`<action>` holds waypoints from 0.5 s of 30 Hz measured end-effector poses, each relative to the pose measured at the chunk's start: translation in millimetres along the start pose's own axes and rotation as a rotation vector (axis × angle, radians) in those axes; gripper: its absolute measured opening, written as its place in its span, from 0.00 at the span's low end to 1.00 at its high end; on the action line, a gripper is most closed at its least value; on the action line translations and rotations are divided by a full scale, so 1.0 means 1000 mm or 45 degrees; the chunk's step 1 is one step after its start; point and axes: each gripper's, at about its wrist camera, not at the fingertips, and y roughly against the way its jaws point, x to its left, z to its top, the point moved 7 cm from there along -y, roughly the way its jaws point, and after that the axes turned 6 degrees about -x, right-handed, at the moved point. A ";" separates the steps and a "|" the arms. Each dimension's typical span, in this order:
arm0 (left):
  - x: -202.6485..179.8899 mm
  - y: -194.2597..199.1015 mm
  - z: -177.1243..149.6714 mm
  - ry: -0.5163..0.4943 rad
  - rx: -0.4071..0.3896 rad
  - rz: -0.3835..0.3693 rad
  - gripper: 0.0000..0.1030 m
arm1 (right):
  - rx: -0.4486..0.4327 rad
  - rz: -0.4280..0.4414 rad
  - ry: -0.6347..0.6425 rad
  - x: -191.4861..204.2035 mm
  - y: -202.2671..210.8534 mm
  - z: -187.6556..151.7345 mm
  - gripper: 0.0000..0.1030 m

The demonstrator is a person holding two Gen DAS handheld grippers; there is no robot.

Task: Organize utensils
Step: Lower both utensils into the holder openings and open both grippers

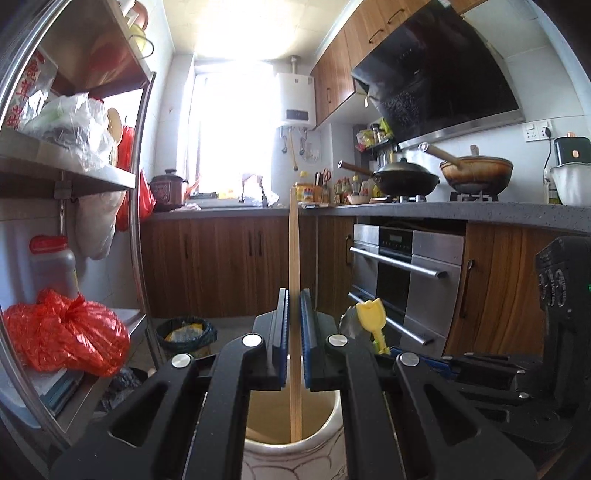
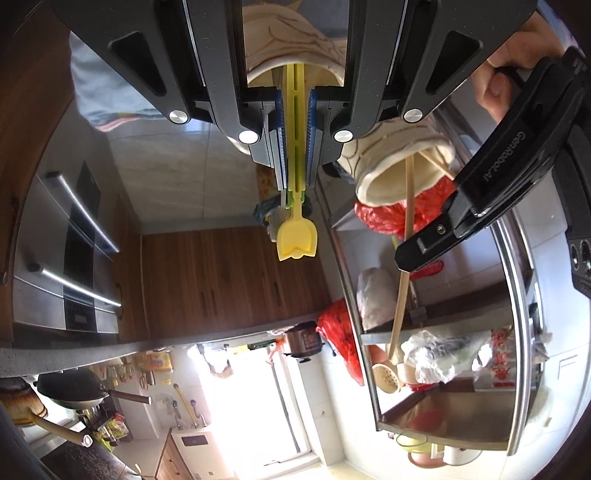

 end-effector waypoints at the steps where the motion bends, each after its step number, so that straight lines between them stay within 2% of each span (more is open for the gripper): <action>1: 0.001 0.000 -0.003 0.006 0.016 0.002 0.05 | 0.002 -0.001 0.001 0.000 0.001 0.000 0.10; 15: 0.005 -0.001 -0.025 -0.005 0.176 0.023 0.06 | 0.088 -0.034 0.007 -0.004 -0.002 -0.011 0.10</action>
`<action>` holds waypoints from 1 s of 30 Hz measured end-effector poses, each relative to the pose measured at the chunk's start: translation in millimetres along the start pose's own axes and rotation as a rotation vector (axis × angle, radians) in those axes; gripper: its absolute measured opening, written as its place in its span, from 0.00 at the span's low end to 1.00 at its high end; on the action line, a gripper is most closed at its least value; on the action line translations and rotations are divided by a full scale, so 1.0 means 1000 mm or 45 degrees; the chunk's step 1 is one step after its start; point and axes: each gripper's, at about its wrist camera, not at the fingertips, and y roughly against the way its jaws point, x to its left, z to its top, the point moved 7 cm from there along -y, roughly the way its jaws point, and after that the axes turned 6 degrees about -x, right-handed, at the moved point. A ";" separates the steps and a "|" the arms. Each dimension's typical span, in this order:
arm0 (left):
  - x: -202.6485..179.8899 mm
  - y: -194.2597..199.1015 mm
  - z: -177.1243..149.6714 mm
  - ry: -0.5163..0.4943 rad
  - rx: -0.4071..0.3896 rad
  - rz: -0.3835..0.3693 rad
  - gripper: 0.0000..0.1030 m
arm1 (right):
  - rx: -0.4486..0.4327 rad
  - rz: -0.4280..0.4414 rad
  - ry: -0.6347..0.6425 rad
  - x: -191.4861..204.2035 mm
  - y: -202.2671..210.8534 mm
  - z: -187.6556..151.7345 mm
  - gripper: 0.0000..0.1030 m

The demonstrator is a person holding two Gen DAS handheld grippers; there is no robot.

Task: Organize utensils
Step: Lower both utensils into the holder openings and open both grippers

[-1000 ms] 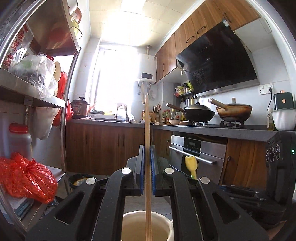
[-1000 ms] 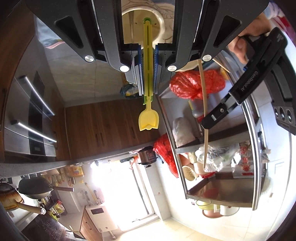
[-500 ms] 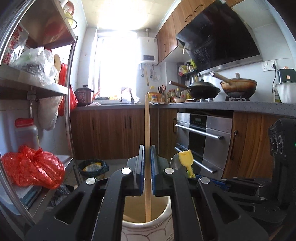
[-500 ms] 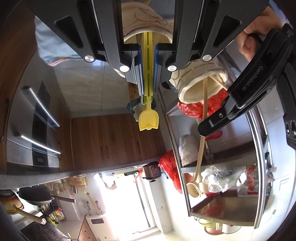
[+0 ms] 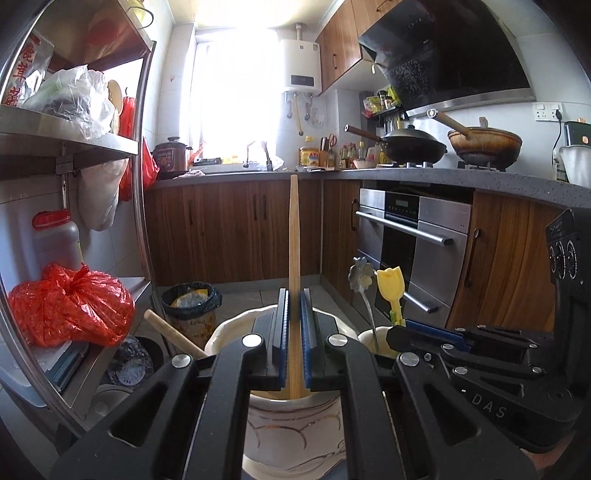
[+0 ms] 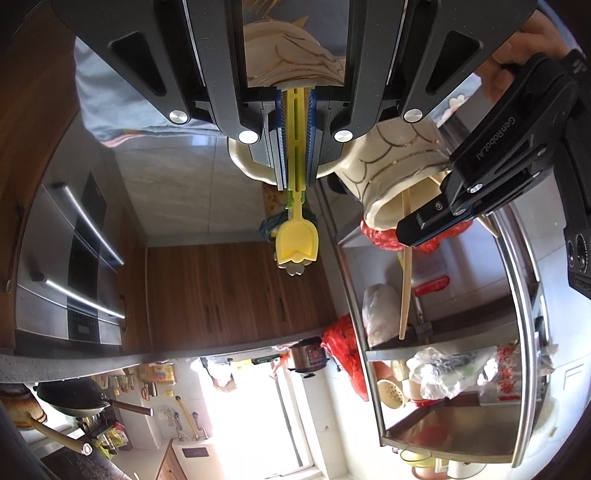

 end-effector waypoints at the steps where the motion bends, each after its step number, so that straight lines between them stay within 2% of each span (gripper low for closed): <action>1: 0.000 -0.001 -0.002 -0.005 0.017 0.000 0.06 | 0.007 -0.003 0.002 0.000 0.000 -0.001 0.10; 17: 0.004 -0.004 -0.005 -0.028 0.079 0.004 0.07 | 0.049 -0.052 0.014 -0.007 -0.006 -0.004 0.11; 20: 0.003 -0.001 -0.003 -0.025 0.066 -0.011 0.10 | 0.044 -0.047 0.014 -0.007 -0.006 -0.003 0.16; 22: 0.003 0.003 0.000 -0.032 0.037 -0.010 0.23 | 0.038 -0.042 0.012 -0.006 -0.004 -0.003 0.21; 30: 0.005 0.023 0.013 -0.034 -0.040 -0.026 0.46 | -0.023 -0.036 0.017 -0.007 0.014 0.002 0.35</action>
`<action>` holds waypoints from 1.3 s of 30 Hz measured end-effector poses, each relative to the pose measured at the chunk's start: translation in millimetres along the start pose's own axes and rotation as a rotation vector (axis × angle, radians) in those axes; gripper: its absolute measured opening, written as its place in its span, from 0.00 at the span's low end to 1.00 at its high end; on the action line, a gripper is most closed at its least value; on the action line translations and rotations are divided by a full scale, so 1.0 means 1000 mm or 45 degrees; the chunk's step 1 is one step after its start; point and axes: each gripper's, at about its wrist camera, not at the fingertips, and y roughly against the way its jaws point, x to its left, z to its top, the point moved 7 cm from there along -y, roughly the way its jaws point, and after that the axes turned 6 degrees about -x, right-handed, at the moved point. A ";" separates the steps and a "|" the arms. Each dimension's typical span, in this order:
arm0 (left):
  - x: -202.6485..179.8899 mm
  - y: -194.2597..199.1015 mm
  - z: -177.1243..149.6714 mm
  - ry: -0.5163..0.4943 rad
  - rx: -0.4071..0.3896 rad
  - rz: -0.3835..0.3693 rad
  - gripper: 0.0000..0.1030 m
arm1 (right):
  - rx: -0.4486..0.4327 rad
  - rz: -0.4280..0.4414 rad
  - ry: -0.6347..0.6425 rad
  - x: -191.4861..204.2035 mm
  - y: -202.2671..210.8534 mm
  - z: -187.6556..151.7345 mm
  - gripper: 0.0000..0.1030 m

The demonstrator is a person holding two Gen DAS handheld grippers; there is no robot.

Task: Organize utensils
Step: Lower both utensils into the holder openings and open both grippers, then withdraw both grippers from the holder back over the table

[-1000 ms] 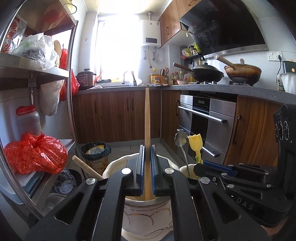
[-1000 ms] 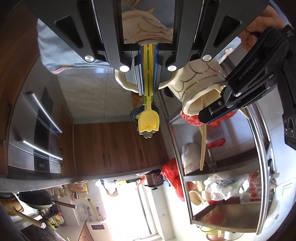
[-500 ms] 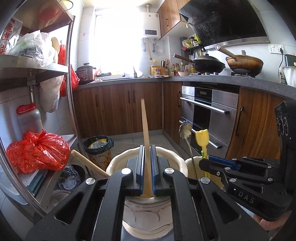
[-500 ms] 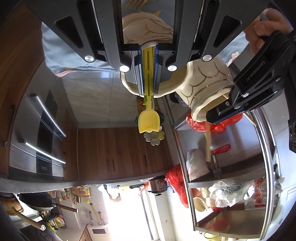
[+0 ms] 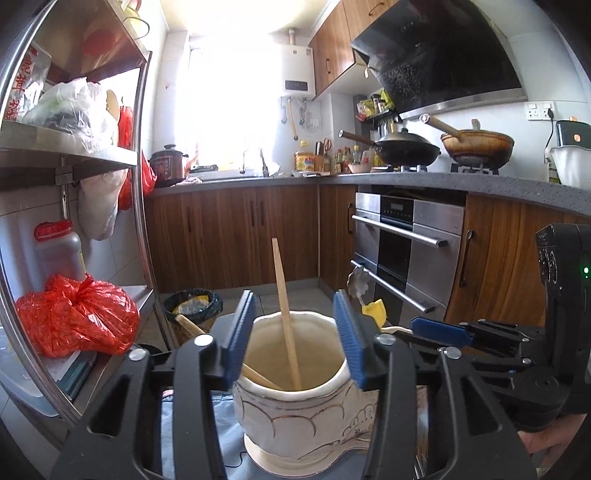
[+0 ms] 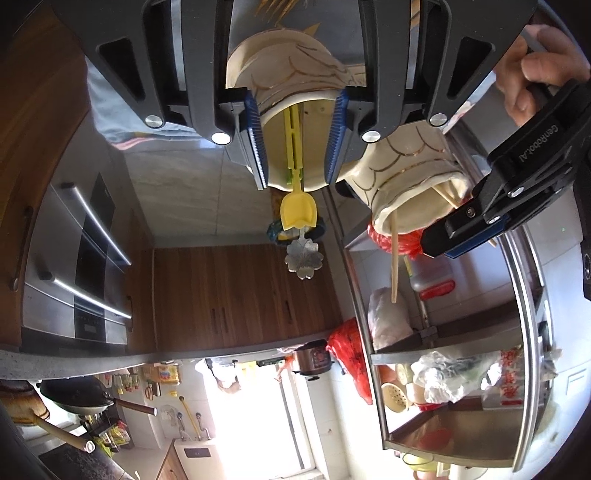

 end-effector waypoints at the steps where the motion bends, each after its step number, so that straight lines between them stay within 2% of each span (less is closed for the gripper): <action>1: 0.000 0.003 0.001 -0.002 -0.006 -0.003 0.48 | -0.007 -0.001 -0.001 0.000 0.003 0.001 0.36; 10: 0.009 0.036 0.010 0.010 -0.056 0.002 0.66 | -0.054 -0.024 0.016 -0.001 0.033 0.001 0.45; 14: 0.013 0.054 0.002 0.012 -0.049 0.008 0.68 | -0.055 -0.030 0.023 0.002 0.044 -0.004 0.49; 23: 0.029 0.094 -0.026 0.035 -0.029 0.019 0.68 | -0.039 -0.041 0.027 0.009 0.066 -0.024 0.50; 36: 0.029 0.111 -0.065 0.010 0.069 -0.003 0.68 | 0.053 -0.078 -0.023 0.010 0.091 -0.062 0.52; 39: 0.026 0.110 -0.078 -0.011 0.125 -0.018 0.68 | 0.093 -0.093 -0.031 0.007 0.092 -0.070 0.51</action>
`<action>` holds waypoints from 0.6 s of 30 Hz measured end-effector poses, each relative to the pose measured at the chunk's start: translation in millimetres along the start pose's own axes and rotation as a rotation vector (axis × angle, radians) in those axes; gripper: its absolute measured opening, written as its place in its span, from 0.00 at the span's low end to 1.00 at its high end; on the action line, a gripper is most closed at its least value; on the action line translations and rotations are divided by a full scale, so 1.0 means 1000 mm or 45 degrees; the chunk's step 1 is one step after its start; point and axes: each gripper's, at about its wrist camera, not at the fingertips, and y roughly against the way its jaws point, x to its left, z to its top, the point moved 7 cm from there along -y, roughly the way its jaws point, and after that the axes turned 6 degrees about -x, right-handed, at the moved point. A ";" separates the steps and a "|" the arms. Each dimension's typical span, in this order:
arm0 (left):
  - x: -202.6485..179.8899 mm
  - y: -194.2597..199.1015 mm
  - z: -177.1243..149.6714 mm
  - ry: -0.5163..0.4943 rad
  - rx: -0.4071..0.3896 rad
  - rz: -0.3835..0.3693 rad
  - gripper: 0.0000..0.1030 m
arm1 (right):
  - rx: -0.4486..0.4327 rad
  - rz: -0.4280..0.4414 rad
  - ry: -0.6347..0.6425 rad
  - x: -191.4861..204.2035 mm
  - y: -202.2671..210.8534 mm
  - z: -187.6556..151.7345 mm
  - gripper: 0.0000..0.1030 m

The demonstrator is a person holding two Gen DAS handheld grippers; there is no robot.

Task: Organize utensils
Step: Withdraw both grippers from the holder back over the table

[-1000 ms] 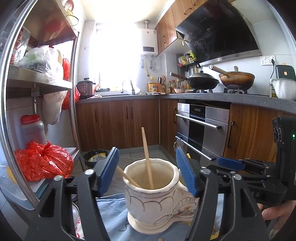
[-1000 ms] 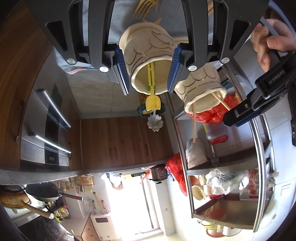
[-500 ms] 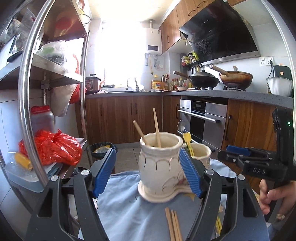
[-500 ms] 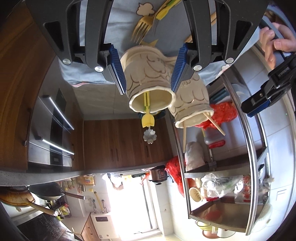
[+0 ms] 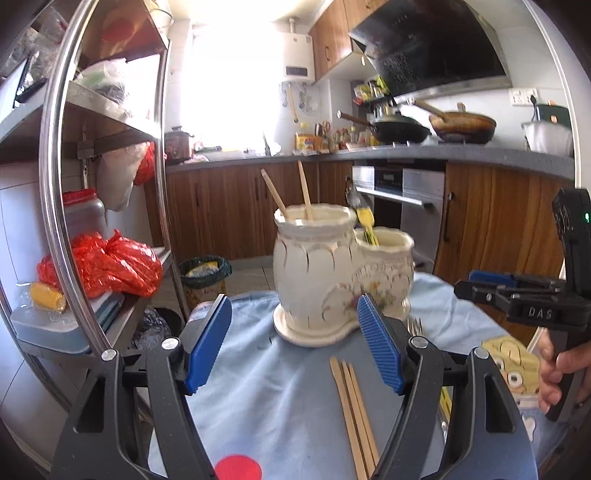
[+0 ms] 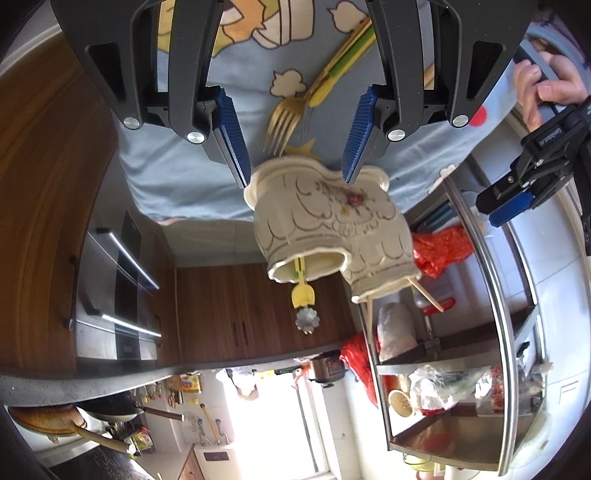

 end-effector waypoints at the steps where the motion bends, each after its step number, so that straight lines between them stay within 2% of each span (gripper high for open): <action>1: 0.000 -0.001 -0.004 -0.005 0.016 0.002 0.68 | 0.011 -0.002 -0.004 -0.001 0.000 -0.003 0.52; 12: 0.002 -0.025 -0.048 0.023 0.273 -0.072 0.68 | 0.197 -0.023 -0.026 -0.007 -0.015 -0.029 0.52; 18: -0.009 -0.033 -0.064 0.002 0.395 -0.180 0.59 | 0.297 0.027 0.004 0.003 -0.022 -0.044 0.50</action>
